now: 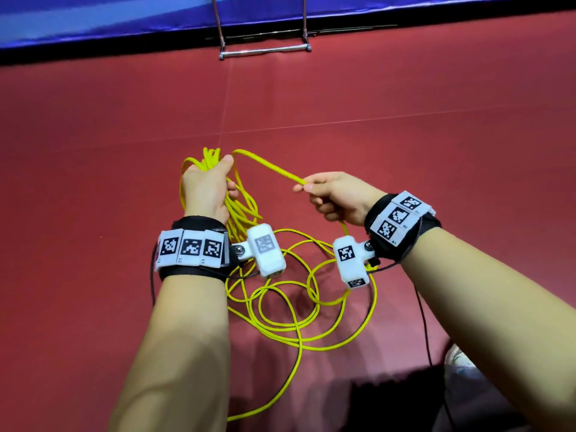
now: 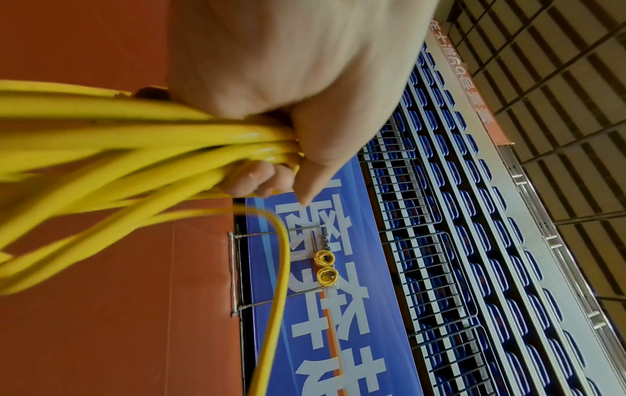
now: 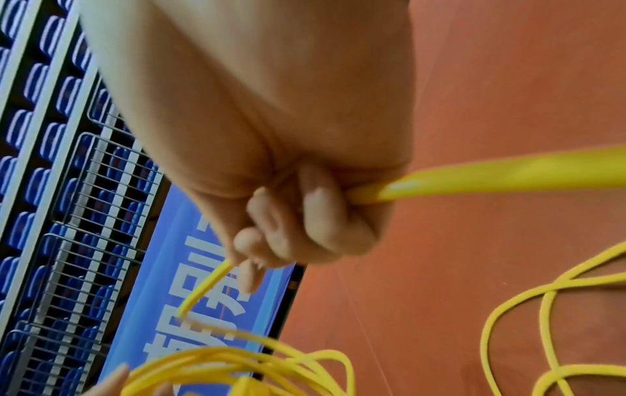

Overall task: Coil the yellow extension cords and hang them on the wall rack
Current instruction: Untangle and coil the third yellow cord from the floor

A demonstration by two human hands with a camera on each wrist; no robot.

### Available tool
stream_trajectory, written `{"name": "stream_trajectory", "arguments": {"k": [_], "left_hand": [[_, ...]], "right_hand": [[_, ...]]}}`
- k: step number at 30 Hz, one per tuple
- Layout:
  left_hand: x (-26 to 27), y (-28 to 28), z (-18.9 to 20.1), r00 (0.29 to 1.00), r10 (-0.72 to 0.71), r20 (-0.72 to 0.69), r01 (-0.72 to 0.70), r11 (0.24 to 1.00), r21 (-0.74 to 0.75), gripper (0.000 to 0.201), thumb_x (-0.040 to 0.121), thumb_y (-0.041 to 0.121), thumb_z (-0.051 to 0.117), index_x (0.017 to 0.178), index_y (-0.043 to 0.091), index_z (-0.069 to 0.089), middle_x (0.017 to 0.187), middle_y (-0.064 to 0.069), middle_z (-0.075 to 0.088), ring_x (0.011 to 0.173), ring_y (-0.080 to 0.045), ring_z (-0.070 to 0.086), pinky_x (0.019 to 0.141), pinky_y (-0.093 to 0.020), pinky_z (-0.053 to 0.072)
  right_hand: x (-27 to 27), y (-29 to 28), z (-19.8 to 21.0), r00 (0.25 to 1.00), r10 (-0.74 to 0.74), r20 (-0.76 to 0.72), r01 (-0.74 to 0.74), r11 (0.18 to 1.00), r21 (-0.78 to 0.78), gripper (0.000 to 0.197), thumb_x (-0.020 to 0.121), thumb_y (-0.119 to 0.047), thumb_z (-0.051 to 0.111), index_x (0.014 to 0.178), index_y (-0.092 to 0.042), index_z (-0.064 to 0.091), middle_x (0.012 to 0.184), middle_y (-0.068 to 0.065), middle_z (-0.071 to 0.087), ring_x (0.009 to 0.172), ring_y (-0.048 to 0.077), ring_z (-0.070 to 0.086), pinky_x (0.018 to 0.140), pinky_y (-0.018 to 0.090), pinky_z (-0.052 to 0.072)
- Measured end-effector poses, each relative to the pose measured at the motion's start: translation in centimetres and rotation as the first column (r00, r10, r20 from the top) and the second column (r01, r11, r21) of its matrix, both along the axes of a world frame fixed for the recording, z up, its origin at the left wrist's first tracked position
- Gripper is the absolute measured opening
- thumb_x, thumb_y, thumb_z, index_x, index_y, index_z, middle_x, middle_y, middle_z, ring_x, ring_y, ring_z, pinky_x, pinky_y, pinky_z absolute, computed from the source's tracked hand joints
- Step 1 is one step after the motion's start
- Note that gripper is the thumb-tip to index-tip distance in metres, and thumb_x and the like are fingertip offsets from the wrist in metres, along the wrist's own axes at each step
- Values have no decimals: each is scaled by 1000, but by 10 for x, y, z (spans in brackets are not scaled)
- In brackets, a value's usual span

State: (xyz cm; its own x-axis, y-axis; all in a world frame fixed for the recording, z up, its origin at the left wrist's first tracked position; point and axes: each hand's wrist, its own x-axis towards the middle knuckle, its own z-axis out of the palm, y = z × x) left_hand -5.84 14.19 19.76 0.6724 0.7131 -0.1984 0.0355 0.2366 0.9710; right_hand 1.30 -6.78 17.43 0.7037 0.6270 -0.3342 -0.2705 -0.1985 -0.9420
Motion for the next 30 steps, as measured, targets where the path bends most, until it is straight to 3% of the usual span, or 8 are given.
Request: {"name": "stream_trajectory", "arguments": {"k": [4,10,14,17,20,25,28,30], "left_hand": [[-2,-1,-5,999,-7,32,7,1000,-6,19,94,10,61,77,11,52,65,-5,50,42,-11,40,39,-20,32],[2,-14,-10,998,-63,-2,63,998,-3,21,92,14,65,77,12,52,61,-3,48,43,-12,40,43,-23,34],[4,-25,-10,996,-95,-2,95,995,-26,21,91,16,68,78,12,51,56,-1,43,42,-12,41,42,-22,34],[5,-32,-9,993,-120,-3,120,992,-47,14,90,13,66,82,9,55,56,-3,43,41,-14,42,41,-22,37],[6,-38,-9,986,-168,-14,167,985,-42,10,91,8,60,83,9,56,58,-4,47,45,-15,46,43,-24,43],[6,-46,-7,971,-235,-46,231,970,-76,15,94,9,56,80,10,57,57,-2,52,51,-16,51,51,-28,49],[6,-49,-10,964,-261,-43,254,958,-131,15,93,11,58,79,6,56,61,-8,51,60,-26,53,62,-41,55],[3,-52,-8,966,-259,-15,252,949,-191,14,96,10,56,84,3,53,54,-8,49,51,-23,54,52,-36,55]], "right_hand": [[6,-1,7,986,-169,-7,169,986,-5,19,101,-13,45,102,-11,64,60,-1,33,39,6,21,40,13,16],[-7,13,13,981,-193,-13,193,981,-5,23,95,-1,40,105,-8,59,60,4,40,39,9,24,40,14,18],[-11,23,19,964,-236,-119,248,965,89,24,88,9,33,98,-3,50,71,13,50,42,11,30,38,15,19],[-12,28,21,937,-180,-300,239,955,173,15,94,5,38,97,1,53,81,13,61,46,10,45,37,17,32],[-14,28,21,911,-97,-400,181,967,178,21,101,-7,42,93,-1,61,80,7,64,51,9,57,42,16,45],[-15,34,19,873,-177,-455,296,932,207,14,100,-4,43,92,-8,53,76,8,58,46,9,49,40,17,39],[-18,33,24,859,-63,-508,247,920,305,22,91,8,41,104,-2,56,81,11,57,53,11,55,47,18,45],[-20,32,28,879,37,-475,152,923,353,31,87,13,38,105,-2,60,82,12,60,60,14,59,54,19,48]]}}
